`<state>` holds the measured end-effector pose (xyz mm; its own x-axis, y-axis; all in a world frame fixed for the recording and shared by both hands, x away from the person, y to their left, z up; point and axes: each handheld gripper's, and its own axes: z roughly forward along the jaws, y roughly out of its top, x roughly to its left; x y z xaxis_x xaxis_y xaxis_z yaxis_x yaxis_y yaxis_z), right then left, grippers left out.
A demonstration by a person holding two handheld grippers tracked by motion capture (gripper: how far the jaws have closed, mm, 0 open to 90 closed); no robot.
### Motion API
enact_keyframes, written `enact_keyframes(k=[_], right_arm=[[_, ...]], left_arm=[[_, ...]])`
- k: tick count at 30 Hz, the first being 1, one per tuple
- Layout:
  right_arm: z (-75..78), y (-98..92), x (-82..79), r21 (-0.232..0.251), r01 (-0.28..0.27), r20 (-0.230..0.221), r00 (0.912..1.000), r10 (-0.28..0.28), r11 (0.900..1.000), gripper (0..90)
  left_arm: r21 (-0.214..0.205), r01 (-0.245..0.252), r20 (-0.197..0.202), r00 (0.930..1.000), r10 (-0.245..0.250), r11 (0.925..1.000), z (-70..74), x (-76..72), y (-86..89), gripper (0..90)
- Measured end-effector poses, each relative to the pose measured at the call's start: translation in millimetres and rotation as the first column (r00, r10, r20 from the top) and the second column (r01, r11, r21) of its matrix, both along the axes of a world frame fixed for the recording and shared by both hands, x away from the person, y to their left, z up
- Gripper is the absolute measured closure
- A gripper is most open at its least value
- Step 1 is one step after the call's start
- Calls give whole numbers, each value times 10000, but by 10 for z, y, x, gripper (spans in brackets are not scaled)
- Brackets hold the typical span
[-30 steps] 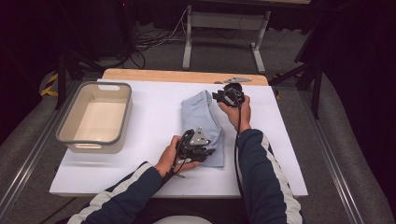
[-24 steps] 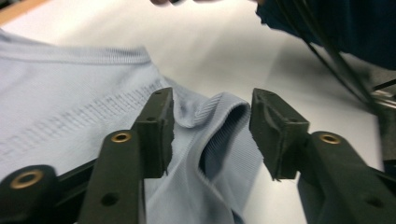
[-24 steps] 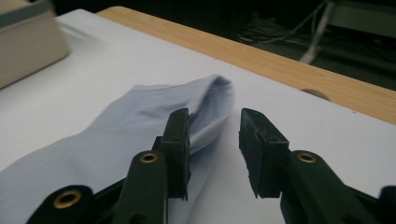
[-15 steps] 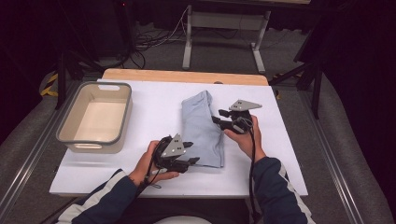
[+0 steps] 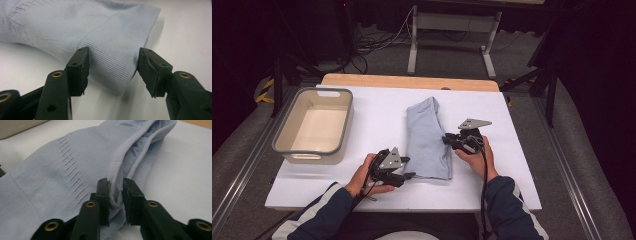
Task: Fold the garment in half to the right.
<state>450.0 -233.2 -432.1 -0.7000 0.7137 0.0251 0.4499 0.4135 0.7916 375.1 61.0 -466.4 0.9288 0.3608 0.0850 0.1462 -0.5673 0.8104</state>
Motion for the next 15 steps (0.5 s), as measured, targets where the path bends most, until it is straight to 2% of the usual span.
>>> enact_keyframes(k=[3, 5, 7, 10, 11, 13, 15], right_arm=[[14, 14, -22, -368, 80, 236, 9997, -71, 9993, 853], [54, 13, -46, -357, 127, 505, 9987, -108, 9993, 860], [100, 13, -69, -433, 216, 755, 9970, -183, 9988, 861], [141, 3, -87, -418, 484, 1085, 9931, -436, 9980, 862], [141, 3, -84, -507, 567, 1134, 9923, -506, 9971, 861], [113, 3, -60, -607, 721, 1043, 9924, -655, 9956, 860], [65, 3, -27, -671, 829, 964, 9924, -762, 9943, 859]], left_arm=[[131, -126, 187, 9997, 124, 9998, -5, -6, -37, 473], [218, -233, 241, 9994, 228, 9995, -18, -12, -57, 544], [488, -275, 315, 9992, 260, 9984, -28, -16, -80, 626], [585, -272, 245, 9994, 258, 9979, -40, -7, -105, 706], [613, -234, 224, 9995, 221, 9978, -41, 1, -113, 759], [648, -251, 169, 9996, 240, 9976, -52, 8, -129, 780], [868, -252, 177, 9996, 237, 9959, -66, 5, -155, 787]])
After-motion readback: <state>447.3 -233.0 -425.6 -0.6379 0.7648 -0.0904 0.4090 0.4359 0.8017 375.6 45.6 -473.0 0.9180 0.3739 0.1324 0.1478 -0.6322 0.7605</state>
